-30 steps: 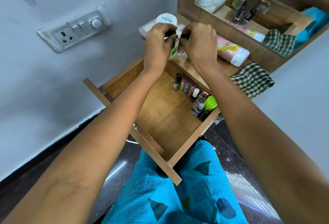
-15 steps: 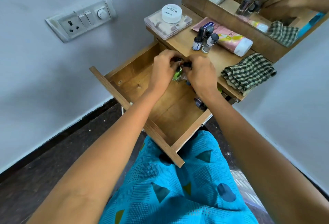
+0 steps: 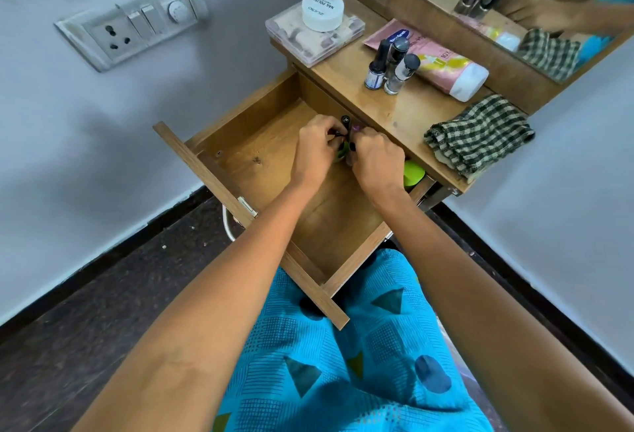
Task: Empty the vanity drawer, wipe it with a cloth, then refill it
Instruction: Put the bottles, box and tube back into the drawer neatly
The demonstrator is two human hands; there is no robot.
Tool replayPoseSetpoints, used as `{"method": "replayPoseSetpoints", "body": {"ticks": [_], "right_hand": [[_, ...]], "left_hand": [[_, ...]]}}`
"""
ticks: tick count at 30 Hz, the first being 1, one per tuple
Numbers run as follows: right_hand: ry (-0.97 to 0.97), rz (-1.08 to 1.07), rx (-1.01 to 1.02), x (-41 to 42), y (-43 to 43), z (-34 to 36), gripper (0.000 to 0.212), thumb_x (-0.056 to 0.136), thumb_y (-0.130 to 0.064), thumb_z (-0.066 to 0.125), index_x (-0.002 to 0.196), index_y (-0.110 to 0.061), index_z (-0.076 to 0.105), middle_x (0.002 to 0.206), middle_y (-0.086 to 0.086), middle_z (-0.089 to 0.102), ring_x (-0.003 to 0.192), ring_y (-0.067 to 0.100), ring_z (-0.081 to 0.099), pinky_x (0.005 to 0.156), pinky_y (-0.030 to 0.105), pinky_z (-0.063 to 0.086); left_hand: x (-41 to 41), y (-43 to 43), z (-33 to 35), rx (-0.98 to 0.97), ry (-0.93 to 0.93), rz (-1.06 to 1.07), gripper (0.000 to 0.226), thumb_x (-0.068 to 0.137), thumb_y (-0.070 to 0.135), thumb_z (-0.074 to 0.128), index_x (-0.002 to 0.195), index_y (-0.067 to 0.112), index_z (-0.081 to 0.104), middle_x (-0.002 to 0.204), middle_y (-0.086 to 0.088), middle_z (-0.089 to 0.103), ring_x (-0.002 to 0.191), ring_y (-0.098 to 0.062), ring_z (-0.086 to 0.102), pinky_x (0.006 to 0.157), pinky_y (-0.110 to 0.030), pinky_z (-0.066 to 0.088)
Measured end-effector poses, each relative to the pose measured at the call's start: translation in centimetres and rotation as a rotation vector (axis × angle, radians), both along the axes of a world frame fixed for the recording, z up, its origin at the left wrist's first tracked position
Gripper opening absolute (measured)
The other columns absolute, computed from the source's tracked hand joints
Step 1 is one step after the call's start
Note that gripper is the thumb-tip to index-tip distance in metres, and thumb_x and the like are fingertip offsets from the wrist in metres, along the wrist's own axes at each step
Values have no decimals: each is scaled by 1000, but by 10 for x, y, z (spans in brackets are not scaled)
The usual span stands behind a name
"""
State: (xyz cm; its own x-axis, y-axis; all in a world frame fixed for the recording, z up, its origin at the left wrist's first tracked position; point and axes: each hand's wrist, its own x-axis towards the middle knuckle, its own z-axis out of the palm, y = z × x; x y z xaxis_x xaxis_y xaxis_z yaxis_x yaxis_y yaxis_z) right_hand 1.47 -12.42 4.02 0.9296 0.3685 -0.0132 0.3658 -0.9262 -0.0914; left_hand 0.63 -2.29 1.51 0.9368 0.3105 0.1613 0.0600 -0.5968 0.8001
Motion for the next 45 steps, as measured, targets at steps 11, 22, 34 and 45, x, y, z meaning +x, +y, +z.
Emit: {"method": "replayPoseSetpoints", "body": {"ticks": [11,22,34,45], "right_hand": [[-81,8,-25,-1,7,-11,19,87,0,52,101,-1,64,103,17,67,92,32,65,73,38,51],[-92,-20,-27,-6,7,-14,22,82,7,50,97,6,65,108,23,63,95,36,63,73,40,52],[-22,3,86,-6,4,-4,28,90,5,40,113,3,55,121,19,54,113,32,51,90,38,45],[-110,-59,520,43,45,50,26,89,-4,44,110,-3,61,116,13,58,106,29,56,87,37,46]], "left_hand": [[7,-5,-8,14,14,11,12,78,-3,63,85,6,67,95,-9,63,87,-13,57,79,-18,43],[6,-4,-8,62,30,-25,26,78,-7,61,100,6,66,104,-11,63,97,-20,60,87,-23,46],[5,-2,8,-8,-24,2,24,80,-9,57,97,5,67,103,-10,63,96,-19,61,90,-27,49],[45,32,49,-258,-79,390,18,85,3,53,101,-1,61,97,-15,66,81,-12,54,72,-18,42]]}}
